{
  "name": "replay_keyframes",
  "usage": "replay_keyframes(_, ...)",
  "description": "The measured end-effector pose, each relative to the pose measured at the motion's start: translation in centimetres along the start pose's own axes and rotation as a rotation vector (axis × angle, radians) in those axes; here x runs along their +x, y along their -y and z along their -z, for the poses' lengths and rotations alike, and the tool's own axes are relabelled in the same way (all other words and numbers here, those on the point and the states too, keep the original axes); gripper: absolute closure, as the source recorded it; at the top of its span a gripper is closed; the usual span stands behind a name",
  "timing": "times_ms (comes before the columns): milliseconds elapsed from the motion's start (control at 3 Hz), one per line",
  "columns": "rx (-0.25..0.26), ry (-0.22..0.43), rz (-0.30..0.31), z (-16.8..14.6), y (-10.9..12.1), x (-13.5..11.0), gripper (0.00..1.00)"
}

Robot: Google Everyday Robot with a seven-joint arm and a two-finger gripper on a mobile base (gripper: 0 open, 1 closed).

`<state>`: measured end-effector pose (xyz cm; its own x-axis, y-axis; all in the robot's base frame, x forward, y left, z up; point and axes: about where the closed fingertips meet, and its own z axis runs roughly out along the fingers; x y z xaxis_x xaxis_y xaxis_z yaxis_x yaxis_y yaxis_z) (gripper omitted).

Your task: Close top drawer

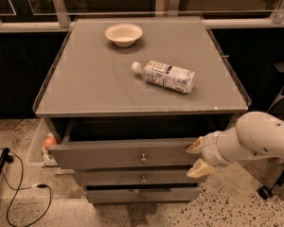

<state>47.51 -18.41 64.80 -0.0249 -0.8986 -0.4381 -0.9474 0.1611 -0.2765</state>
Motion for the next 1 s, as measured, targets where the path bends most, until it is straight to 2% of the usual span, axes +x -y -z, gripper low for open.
replay_keyframes(333,0.0,0.0,0.0,0.0,0.0,0.0,0.14)
replay_keyframes(667,0.0,0.0,0.0,0.0,0.0,0.0,0.0)
replay_keyframes(1000,0.0,0.0,0.0,0.0,0.0,0.0,0.0)
